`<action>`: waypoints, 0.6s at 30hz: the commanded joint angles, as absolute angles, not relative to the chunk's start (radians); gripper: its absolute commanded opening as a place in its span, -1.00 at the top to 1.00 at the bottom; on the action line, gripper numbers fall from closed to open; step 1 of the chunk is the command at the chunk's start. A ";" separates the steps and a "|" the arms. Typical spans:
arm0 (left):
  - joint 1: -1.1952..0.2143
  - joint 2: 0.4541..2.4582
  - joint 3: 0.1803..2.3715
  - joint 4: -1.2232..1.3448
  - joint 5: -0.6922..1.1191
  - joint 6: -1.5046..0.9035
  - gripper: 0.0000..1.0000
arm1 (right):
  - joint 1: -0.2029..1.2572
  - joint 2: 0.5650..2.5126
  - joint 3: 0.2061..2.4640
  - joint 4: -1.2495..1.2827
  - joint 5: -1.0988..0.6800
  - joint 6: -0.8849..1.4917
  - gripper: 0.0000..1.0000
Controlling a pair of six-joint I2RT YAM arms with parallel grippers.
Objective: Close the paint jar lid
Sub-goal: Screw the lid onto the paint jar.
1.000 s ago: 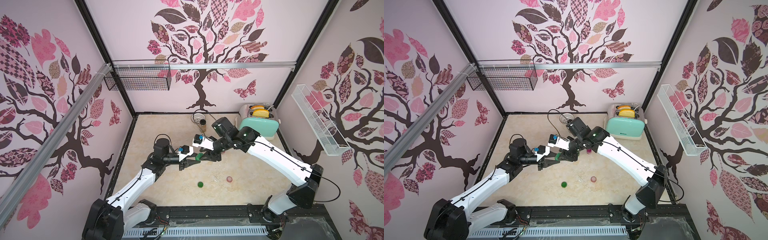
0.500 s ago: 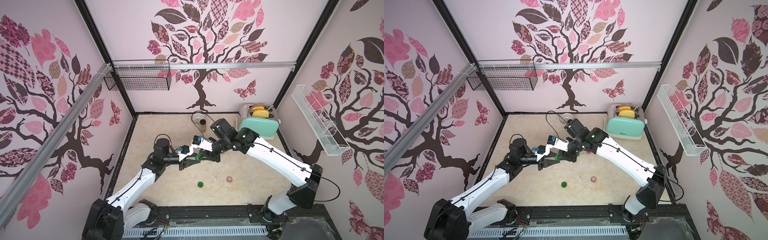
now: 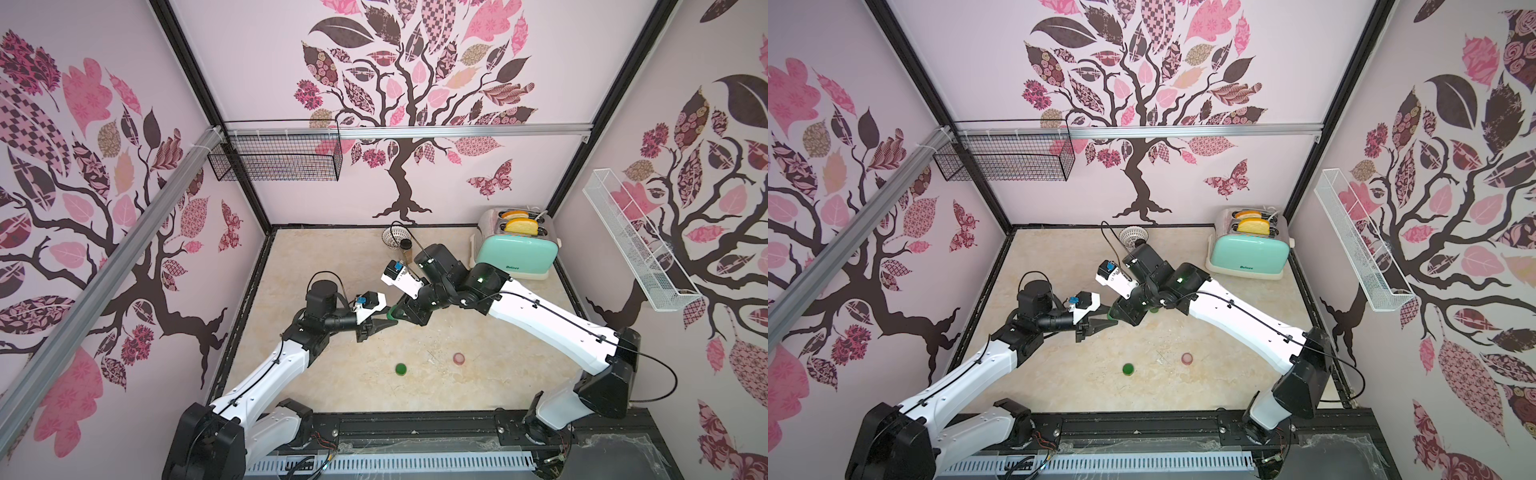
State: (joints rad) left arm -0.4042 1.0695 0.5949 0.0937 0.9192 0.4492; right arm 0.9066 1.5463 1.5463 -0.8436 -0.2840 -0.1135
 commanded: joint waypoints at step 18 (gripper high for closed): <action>-0.414 1.020 0.597 0.213 0.874 0.457 0.47 | 0.986 1.534 1.521 -0.710 -0.125 0.521 0.46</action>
